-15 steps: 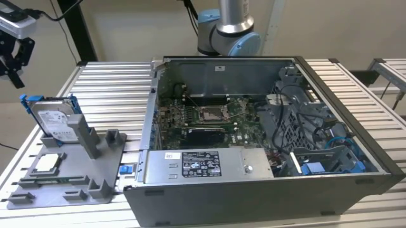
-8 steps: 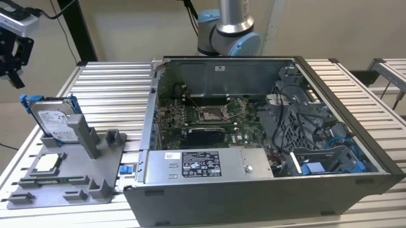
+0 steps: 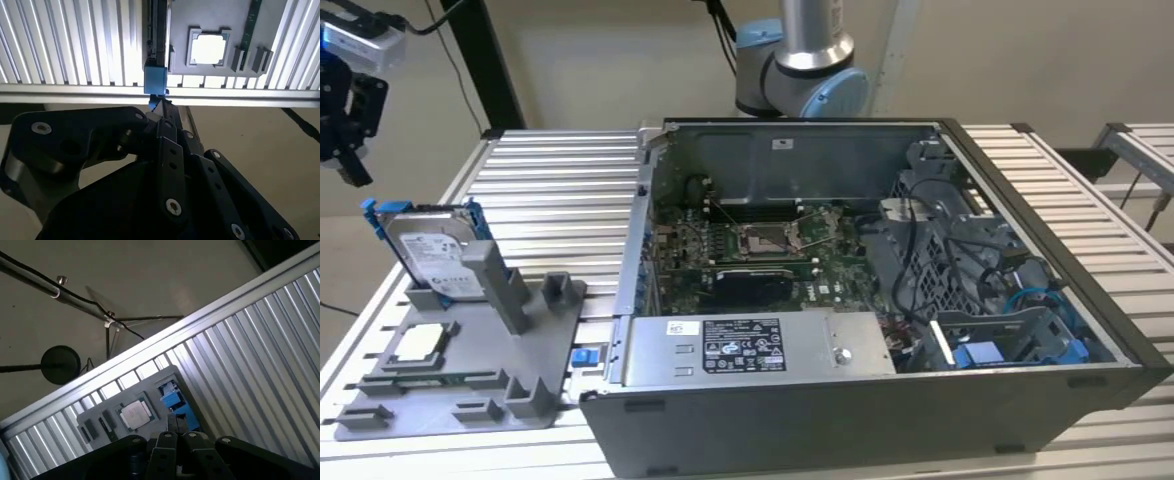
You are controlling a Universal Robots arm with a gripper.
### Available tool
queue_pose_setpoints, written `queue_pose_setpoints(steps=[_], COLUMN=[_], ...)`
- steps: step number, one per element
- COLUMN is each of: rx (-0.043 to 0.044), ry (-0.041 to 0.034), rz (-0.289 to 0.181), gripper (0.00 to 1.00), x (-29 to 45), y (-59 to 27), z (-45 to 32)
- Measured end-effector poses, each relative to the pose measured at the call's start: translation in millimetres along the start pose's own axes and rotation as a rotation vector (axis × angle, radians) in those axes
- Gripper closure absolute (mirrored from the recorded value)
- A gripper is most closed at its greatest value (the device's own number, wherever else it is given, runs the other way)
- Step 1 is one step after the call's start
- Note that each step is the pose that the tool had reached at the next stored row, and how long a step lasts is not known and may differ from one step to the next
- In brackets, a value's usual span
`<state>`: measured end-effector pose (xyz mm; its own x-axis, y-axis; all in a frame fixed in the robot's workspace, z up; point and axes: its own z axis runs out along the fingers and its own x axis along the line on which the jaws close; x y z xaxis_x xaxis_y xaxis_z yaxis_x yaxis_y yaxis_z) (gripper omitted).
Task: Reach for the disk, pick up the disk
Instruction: 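Pick up the disk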
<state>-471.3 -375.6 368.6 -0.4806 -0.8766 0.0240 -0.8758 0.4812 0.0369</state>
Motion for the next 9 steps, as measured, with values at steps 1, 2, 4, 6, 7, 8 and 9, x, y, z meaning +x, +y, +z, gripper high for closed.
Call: queue_pose_setpoints(steps=[1, 2, 4, 6, 7, 8, 9], rx=[0.0004, 0.0007, 0.0015, 0.0028, 0.0045, 0.0068, 0.0101], ry=[0.0005, 0.0011, 0.0022, 0.0030, 0.0029, 0.0024, 0.0016], rz=[-0.014, -0.029, -0.061, -0.089, -0.103, -0.117, -0.132], gripper=[1.00, 1.00, 1.00, 1.00, 1.00, 1.00, 1.00], x=[0.0, 0.0, 0.0, 0.0, 0.0, 0.0, 0.0], y=[0.0, 0.0, 0.0, 0.0, 0.0, 0.0, 0.0], z=[0.0, 0.0, 0.0, 0.0, 0.0, -0.1, -0.1])
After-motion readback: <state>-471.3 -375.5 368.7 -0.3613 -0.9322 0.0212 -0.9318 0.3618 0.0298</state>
